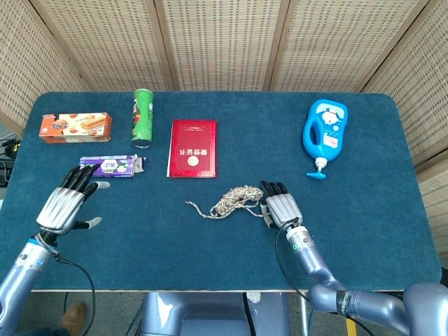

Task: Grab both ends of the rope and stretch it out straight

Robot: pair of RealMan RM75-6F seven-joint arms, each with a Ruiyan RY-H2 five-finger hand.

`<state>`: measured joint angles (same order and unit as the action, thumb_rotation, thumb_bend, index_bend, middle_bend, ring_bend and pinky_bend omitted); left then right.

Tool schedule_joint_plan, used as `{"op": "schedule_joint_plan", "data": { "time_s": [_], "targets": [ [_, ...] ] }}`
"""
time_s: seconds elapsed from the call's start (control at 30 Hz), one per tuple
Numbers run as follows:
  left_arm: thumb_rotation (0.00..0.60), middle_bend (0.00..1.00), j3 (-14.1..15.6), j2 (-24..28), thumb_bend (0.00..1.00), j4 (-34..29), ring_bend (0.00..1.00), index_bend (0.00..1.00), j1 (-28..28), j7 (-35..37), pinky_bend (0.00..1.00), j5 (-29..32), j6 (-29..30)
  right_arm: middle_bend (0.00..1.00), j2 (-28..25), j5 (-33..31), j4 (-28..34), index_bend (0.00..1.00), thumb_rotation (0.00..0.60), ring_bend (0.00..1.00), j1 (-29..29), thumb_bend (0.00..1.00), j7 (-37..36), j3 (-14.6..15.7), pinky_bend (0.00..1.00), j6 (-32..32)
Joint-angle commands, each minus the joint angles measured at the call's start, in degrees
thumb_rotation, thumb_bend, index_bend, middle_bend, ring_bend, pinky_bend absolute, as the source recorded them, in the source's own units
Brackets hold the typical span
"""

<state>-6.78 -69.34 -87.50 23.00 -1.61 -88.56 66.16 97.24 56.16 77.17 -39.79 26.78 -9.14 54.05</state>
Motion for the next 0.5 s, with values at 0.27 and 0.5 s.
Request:
{"op": "schedule_joint_plan", "data": {
  "time_s": [0.27,0.5],
  "targets": [
    [0.6,0.0,-3.1,-9.52,0.21,7.14,0.0,0.4,16.24,-8.13,0.0,1.35,-17.9,0.0,-0.25,-0.97,1.05,0.65,0.6,0.0,-0.8,0.54,0.85,-0.18,0.0,-0.97],
    [0.6,0.0,-3.85,-14.75,0.22,10.03,0.0,0.47,20.64,-12.26,0.0,5.1,-21.56,0.0,-0.52,-1.86,1.0,0.66,0.6,0.0,-1.3,0.54,0.84,-0.28,0.0,-1.76]
  ]
}}
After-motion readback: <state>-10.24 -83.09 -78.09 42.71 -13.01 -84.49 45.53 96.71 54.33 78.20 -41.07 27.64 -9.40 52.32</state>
